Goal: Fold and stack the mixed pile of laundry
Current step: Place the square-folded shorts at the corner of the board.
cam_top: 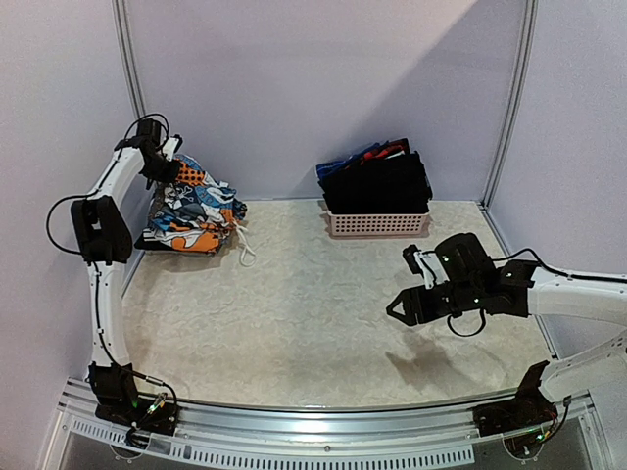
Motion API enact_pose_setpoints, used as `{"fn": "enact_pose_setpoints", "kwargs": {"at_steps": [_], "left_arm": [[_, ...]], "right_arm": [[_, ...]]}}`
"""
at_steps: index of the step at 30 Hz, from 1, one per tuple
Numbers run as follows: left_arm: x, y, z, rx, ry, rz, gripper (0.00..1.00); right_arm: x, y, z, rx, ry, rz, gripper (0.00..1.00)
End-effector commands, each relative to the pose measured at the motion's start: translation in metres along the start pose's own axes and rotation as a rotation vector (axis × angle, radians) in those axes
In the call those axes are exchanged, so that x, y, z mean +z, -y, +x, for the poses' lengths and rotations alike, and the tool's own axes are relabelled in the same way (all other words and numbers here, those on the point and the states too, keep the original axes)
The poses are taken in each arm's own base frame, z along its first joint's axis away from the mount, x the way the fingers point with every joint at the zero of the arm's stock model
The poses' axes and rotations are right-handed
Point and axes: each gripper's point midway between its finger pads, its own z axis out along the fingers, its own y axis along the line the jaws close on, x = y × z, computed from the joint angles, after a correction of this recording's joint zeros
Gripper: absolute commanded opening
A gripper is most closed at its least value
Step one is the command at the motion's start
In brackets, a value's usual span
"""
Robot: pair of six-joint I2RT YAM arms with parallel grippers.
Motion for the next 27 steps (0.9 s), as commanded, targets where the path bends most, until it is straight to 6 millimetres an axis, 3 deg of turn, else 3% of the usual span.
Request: {"fn": "enact_pose_setpoints", "kwargs": {"at_steps": [1, 6, 11, 14, 16, 17, 18, 27], "left_arm": [[0.022, -0.016, 0.005, 0.028, 0.004, -0.091, 0.04], [0.027, -0.026, 0.009, 0.028, -0.009, -0.155, 0.07], [0.03, -0.028, 0.01, 0.029, -0.012, -0.171, 0.19], [0.029, -0.034, 0.009, 0.016, -0.012, -0.211, 0.44], [0.023, -0.043, 0.006, -0.004, -0.008, -0.287, 0.71], [0.019, -0.05, 0.006, -0.018, -0.009, -0.344, 0.93], [0.015, -0.052, 0.004, -0.024, -0.006, -0.363, 0.99], [-0.027, -0.037, -0.01, -0.24, 0.036, -0.273, 0.97]], "right_arm": [[0.005, -0.004, -0.002, -0.02, -0.004, -0.01, 0.62], [0.008, -0.004, -0.001, -0.02, -0.013, -0.011, 0.62], [0.008, -0.004, 0.0, -0.021, -0.015, -0.011, 0.62], [0.008, -0.005, -0.001, -0.021, -0.015, -0.014, 0.62], [0.008, -0.005, 0.0, -0.022, -0.017, -0.014, 0.62], [0.007, -0.005, -0.001, -0.023, -0.015, -0.016, 0.62], [0.007, -0.006, -0.001, -0.024, -0.015, -0.018, 0.62], [0.004, -0.01, -0.003, -0.032, 0.0, -0.029, 0.62]]}}
